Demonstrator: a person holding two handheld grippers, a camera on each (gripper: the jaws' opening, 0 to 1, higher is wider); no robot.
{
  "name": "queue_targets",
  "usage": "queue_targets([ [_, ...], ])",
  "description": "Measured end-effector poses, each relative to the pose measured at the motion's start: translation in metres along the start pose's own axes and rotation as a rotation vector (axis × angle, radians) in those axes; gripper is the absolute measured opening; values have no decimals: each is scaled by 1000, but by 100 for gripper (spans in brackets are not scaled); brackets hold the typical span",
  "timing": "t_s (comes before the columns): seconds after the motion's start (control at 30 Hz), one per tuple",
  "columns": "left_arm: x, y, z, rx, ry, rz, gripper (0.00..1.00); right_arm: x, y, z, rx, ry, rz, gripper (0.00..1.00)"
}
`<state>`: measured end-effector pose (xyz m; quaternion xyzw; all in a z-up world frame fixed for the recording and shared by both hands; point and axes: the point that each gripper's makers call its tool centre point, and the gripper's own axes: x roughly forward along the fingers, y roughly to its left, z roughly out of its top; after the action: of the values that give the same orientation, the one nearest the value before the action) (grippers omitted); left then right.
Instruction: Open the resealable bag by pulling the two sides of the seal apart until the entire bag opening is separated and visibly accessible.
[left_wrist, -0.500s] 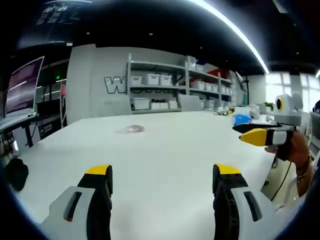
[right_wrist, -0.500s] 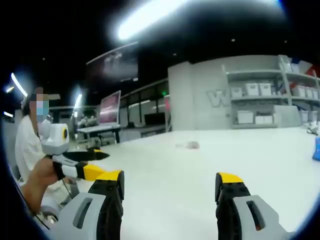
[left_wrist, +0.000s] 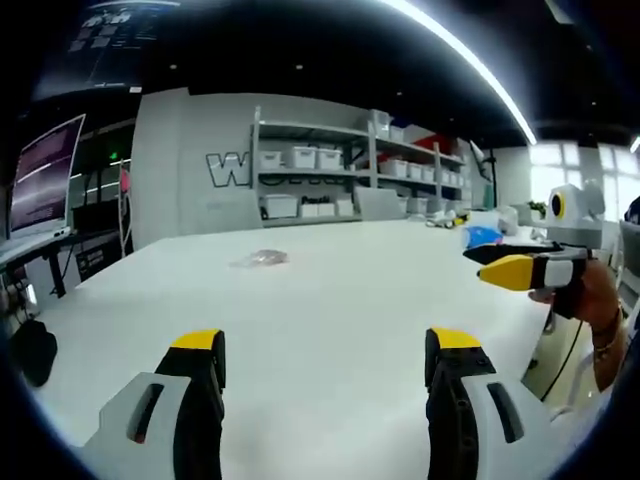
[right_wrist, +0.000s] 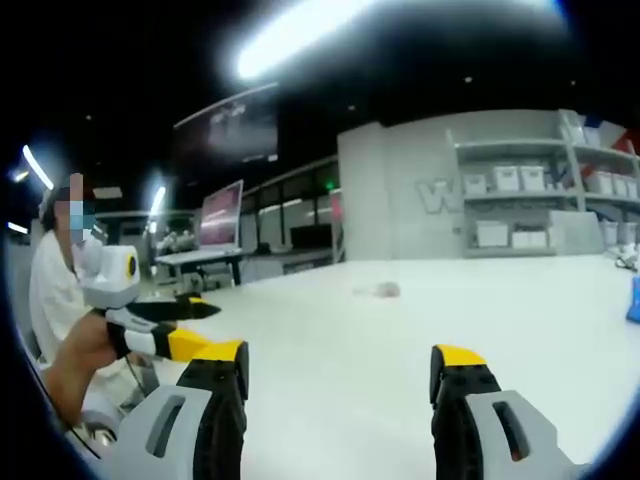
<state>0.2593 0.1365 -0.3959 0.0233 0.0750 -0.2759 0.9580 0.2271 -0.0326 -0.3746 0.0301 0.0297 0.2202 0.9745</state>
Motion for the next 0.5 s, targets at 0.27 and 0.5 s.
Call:
queue_targets([
  [0.27,0,-1,-3,-2,5,-3,81,0,0,-4,2,9,-2,74],
  [0.5,-1,-1,-4,-4,5,3,81,-1,0,-7,6,12,-1,74],
])
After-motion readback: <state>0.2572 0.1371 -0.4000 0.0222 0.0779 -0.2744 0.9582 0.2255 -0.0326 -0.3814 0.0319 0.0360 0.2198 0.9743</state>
